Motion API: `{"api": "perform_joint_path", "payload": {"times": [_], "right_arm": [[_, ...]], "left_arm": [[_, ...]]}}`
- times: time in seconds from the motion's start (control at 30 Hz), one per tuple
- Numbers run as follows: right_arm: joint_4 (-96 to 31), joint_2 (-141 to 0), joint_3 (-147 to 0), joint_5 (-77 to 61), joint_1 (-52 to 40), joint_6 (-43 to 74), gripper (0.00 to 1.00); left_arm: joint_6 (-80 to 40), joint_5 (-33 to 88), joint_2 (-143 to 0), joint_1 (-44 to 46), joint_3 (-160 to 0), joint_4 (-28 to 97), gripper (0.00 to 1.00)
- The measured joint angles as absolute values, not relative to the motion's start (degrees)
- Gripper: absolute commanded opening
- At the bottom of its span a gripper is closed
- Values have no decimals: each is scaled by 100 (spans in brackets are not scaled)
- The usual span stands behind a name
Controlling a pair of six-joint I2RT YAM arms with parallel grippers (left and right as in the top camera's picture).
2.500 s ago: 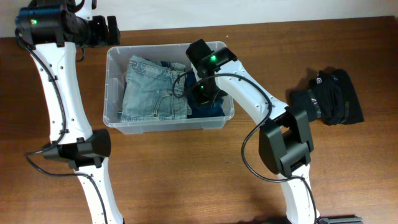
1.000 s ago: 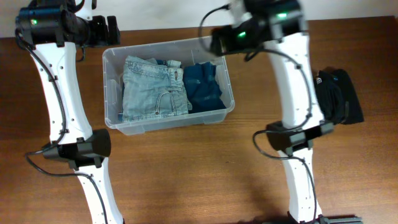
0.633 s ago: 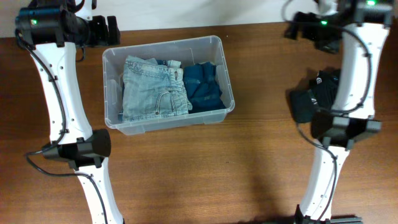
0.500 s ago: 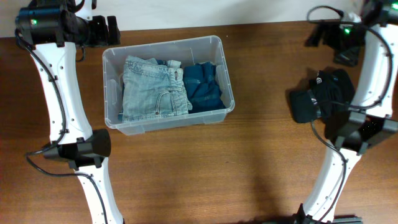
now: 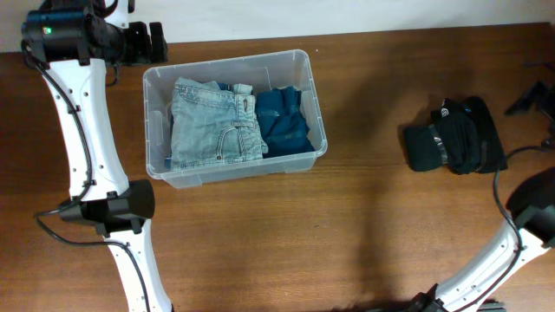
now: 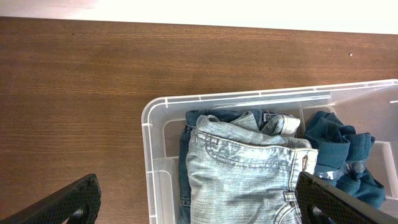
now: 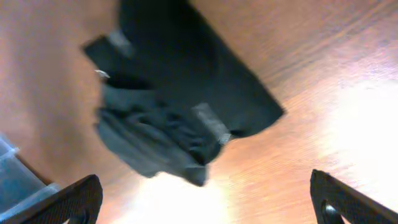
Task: Pack container
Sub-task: 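Raise the right gripper and move it to the black garment, then grasp the black garment with the right gripper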
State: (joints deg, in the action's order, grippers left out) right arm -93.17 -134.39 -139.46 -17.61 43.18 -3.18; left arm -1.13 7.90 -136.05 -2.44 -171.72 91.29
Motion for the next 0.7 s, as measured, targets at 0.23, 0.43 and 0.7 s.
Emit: {"api": "perform_joint_path", "payload": {"times": [0.23, 0.43, 0.7], "right_arm": [[-7839, -13430, -12704, -1745, 4307, -1256, 99], [-6862, -13428, -11957, -1789, 4086, -1728, 99], [-6049, -13410, -11216, -1855, 3835, -1863, 100]], "left_arm": [[-113, 790, -13605, -244, -17172, 9126, 99], [-113, 790, -13605, -244, -17172, 9129, 99], [-113, 790, -13605, -244, -17172, 9126, 99]]}}
